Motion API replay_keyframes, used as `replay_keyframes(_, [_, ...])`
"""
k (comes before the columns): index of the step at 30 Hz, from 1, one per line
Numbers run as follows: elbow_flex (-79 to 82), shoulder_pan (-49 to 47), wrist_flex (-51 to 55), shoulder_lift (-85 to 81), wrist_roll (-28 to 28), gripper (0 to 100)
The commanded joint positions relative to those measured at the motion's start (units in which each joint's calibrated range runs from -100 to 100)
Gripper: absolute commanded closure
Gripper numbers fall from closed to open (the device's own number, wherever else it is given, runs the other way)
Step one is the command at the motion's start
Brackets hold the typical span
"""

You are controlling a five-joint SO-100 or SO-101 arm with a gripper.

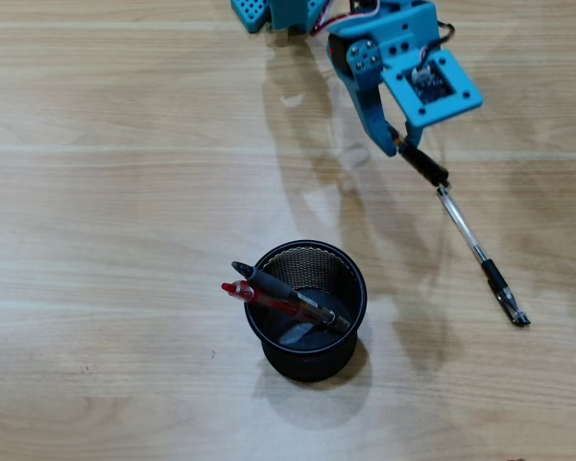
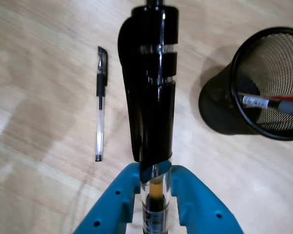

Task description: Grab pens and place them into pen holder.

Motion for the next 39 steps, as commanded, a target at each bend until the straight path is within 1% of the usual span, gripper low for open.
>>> replay_keyframes(1, [-3.6,1.4,-4.9,-6.2,3.8,98])
replay_keyframes(3, [-3.5,1.7,-8.5,-6.6,5.9,98])
replay_keyframes(4, [-3.5,1.8,-12.0,-6.8,7.5,98])
replay_keyframes(9, [-3.5,1.5,-20.4,-6.8,12.7,98])
replay_keyframes(10, [-3.5,1.5,-24.1,-6.8,15.6,98])
replay_keyframes(12, [-3.5,1.5,-27.3,-6.8,18.7,98])
replay_keyframes(16, [-3.3,1.5,-31.8,-6.8,23.3,98])
replay_keyframes(20, [-2.8,1.8,-33.0,-6.6,25.4,98])
replay_keyframes(26, [-1.2,4.4,-33.5,-4.7,24.8,98])
replay_keyframes(28, [-1.0,5.7,-37.6,-3.0,24.3,98])
replay_keyframes(29, [-0.5,6.7,-43.5,-1.3,22.0,98])
replay_keyframes(31, [-0.4,7.3,-48.7,0.8,19.5,98])
replay_keyframes(37, [-0.4,9.1,-60.9,6.9,11.1,98])
replay_keyframes(39, [-0.4,9.8,-63.8,8.7,9.3,98])
